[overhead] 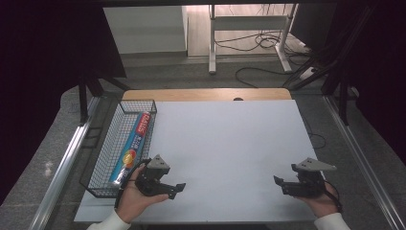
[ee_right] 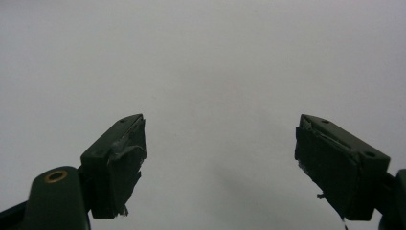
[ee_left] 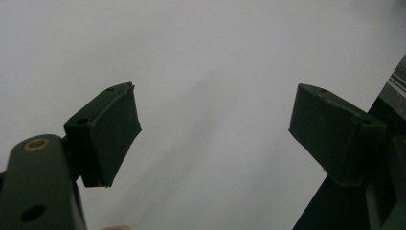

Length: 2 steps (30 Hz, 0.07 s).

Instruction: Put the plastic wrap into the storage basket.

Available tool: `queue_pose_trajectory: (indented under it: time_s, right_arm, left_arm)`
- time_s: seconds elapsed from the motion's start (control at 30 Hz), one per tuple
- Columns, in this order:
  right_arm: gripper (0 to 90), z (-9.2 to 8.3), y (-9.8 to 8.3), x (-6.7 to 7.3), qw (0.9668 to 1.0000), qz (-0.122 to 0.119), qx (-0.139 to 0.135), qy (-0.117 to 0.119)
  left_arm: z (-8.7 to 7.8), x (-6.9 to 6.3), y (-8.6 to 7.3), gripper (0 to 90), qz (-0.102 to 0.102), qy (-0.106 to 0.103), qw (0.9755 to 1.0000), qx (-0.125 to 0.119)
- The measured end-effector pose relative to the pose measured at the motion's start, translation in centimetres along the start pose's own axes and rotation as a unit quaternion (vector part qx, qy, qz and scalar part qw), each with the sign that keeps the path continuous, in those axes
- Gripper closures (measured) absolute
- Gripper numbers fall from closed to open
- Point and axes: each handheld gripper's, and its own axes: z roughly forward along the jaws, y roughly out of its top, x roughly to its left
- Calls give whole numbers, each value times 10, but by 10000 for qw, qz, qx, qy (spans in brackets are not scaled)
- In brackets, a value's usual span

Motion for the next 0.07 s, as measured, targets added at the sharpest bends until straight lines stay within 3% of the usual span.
queue_pose_trajectory:
  time_s: [0.07]
  right_arm:
    - [187,0,1,0,10000,-12,-40,48]
  left_arm:
    - [0,1,-1,172,-50,6,10000,6]
